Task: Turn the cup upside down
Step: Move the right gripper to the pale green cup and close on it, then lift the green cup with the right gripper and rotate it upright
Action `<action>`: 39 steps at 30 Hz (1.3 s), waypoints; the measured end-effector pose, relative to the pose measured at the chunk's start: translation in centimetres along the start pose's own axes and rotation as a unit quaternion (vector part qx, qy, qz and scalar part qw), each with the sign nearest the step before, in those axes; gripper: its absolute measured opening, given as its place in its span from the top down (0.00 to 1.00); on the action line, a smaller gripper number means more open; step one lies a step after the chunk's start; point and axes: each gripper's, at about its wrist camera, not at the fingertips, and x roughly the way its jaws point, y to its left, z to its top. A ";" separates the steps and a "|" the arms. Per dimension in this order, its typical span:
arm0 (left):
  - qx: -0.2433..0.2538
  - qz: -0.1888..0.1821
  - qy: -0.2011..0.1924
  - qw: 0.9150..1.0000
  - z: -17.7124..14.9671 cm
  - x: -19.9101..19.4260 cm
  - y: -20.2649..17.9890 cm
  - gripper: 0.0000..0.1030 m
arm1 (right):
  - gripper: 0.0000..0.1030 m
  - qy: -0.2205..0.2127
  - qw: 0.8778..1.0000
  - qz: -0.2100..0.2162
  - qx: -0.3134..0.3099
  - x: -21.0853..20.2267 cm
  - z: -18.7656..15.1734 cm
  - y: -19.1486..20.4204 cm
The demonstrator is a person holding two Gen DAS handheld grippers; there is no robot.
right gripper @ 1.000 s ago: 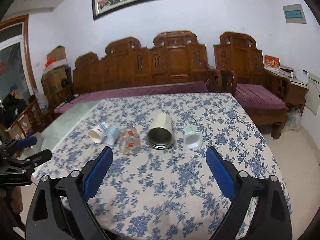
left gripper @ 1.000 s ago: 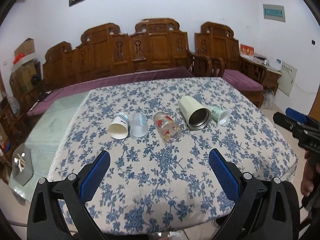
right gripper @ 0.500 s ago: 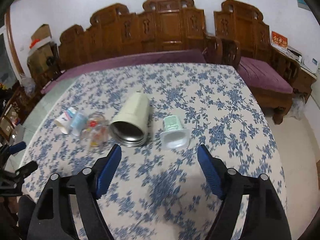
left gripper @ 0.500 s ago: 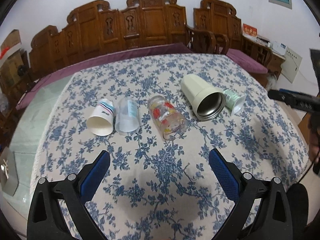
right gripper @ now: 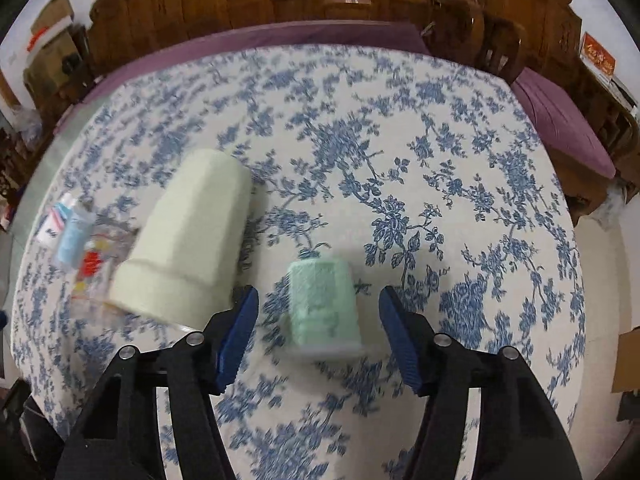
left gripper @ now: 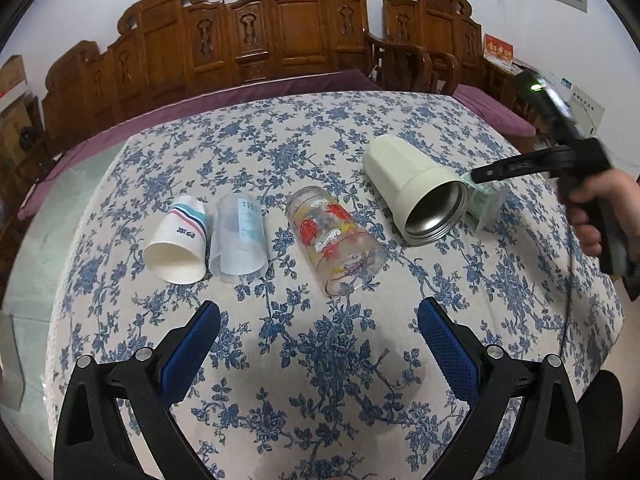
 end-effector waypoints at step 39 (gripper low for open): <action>-0.057 0.044 -0.013 0.997 -6.9 -7.2 4.4 0.08 | 0.52 0.030 0.993 0.110 -0.041 -3.8 -15.7 15.7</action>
